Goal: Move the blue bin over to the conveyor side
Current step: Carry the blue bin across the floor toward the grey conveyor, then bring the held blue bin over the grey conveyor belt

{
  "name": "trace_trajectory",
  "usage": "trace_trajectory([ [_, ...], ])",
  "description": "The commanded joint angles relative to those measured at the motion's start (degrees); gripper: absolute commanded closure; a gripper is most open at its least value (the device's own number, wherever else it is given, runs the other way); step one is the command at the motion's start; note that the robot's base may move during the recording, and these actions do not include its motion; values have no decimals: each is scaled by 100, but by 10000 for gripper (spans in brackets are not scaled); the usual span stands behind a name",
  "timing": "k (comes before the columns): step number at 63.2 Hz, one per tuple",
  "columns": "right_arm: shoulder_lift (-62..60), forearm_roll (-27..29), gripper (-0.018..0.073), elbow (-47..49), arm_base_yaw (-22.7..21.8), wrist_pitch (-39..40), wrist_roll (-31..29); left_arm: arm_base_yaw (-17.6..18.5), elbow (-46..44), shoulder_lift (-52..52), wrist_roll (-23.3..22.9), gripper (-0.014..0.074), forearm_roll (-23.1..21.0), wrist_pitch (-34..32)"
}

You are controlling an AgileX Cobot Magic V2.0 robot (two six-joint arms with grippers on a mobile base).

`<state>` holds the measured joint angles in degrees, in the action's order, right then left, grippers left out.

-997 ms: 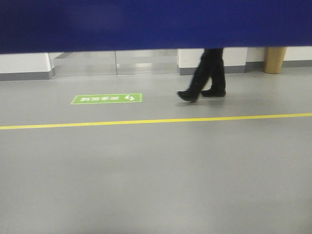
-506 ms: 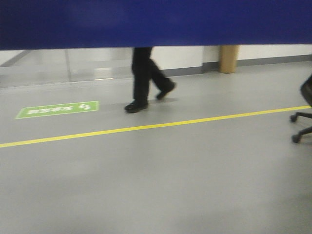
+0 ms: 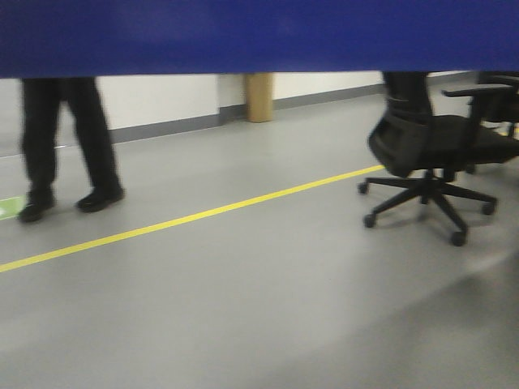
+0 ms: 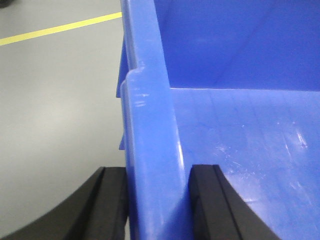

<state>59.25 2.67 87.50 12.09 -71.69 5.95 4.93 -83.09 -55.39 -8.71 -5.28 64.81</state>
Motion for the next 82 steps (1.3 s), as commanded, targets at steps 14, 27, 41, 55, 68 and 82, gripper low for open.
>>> trace_trajectory([
  [14, -120, -347, 637, 78, -41, 519, -82, 8, -98, 94, 77, 615, 180, -614],
  [27, -120, -347, 637, 78, -41, 519, -82, 8, -98, 94, 77, 615, 180, -614],
  [41, -120, -347, 637, 78, -41, 519, -82, 8, -98, 94, 77, 615, 180, -614],
  [55, -120, -347, 637, 78, -41, 519, -82, 8, -98, 94, 77, 615, 180, -614],
  [68, -120, -347, 637, 78, -41, 519, -82, 8, -98, 94, 77, 615, 180, -614],
  [82, -120, -347, 637, 78, -41, 519, -82, 8, -98, 94, 77, 615, 180, -614],
])
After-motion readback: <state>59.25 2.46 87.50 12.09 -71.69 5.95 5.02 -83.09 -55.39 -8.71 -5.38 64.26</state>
